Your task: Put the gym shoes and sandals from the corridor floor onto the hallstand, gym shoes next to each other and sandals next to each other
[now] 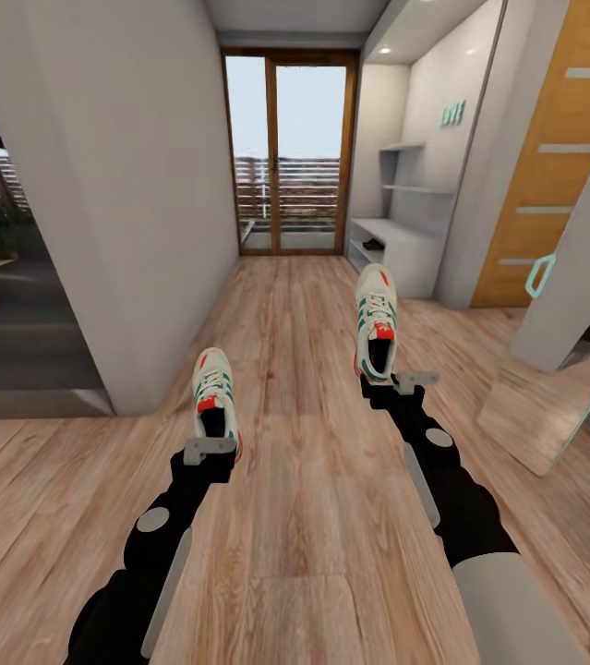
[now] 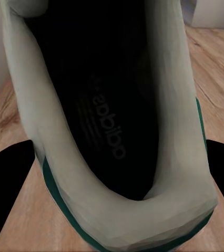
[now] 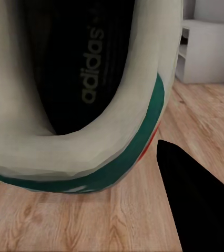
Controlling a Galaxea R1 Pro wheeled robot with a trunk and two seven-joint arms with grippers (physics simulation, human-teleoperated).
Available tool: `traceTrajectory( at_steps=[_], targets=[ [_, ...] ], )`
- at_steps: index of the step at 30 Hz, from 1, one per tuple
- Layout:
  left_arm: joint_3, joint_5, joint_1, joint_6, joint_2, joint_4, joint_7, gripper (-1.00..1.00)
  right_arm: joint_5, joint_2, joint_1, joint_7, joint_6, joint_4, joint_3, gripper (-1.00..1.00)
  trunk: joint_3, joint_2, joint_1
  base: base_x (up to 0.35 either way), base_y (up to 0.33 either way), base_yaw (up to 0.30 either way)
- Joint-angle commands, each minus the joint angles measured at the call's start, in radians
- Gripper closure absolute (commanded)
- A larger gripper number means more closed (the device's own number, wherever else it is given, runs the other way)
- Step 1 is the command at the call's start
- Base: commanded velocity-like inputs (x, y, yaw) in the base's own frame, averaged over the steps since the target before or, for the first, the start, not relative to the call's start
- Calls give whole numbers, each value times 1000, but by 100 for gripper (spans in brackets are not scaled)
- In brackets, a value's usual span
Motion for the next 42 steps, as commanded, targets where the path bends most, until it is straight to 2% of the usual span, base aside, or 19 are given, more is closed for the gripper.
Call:
traceTrajectory(
  at_steps=[1, 42],
  targets=[
    [-2, -5, 0, 6, 0, -1, 5, 100, -2, 0, 0, 0, 6, -2, 0, 100, -1, 0, 0, 345, 0, 0],
    [-2, -5, 0, 5, 0, -1, 5, 100, -2, 0, 0, 0, 6, -1, 0, 100, -1, 0, 0, 345, 0, 0]
  ],
)
